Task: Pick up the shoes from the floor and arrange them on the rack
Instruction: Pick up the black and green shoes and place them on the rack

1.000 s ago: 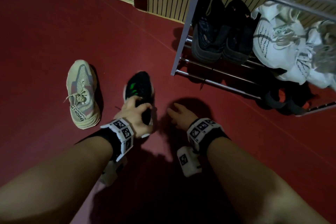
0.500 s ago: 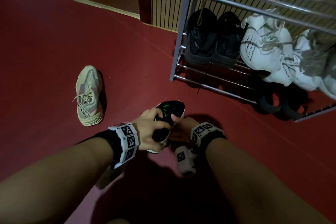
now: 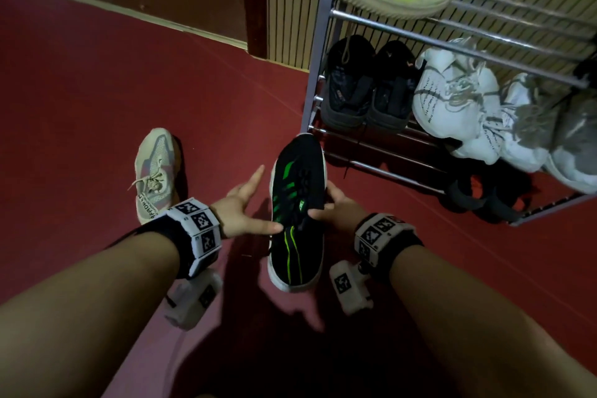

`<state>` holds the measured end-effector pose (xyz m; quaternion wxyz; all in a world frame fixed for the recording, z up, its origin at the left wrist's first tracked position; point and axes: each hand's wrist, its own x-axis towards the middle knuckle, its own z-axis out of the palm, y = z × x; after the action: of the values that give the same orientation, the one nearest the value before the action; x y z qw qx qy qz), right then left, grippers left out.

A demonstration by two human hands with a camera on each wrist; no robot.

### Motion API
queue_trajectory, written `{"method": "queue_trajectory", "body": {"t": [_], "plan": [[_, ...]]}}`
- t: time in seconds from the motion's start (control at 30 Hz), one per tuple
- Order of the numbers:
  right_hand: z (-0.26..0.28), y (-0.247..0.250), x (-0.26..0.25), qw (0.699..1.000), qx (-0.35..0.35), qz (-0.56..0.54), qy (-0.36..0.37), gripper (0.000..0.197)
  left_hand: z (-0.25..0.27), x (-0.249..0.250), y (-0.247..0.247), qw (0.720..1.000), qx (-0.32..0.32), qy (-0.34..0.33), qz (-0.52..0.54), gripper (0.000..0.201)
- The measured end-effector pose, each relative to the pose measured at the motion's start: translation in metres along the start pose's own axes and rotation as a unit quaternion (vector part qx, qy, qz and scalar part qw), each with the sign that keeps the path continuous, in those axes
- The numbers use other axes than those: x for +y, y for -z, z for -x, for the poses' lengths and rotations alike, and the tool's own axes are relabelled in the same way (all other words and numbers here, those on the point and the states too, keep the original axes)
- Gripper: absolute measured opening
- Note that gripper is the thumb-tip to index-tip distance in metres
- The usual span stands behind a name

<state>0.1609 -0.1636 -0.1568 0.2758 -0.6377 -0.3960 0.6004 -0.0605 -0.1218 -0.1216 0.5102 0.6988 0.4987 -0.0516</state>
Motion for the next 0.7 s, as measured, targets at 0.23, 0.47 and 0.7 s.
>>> {"method": "queue_trajectory", "body": {"t": [0.23, 0.47, 0.7], "plan": [[0.048, 0.032, -0.019, 0.998, 0.009, 0.048, 0.041, 0.088, -0.021, 0.045, -0.008, 0.992, -0.08, -0.061, 0.079, 0.126], [0.123, 0.067, -0.035, 0.989, 0.047, 0.131, 0.055, 0.092, -0.017, 0.098, -0.042, 0.972, -0.107, -0.204, 0.044, 0.118], [0.161, 0.112, -0.005, 0.988, 0.121, 0.072, 0.063, 0.088, -0.038, 0.152, -0.081, 0.959, -0.111, -0.259, 0.005, 0.127]]}}
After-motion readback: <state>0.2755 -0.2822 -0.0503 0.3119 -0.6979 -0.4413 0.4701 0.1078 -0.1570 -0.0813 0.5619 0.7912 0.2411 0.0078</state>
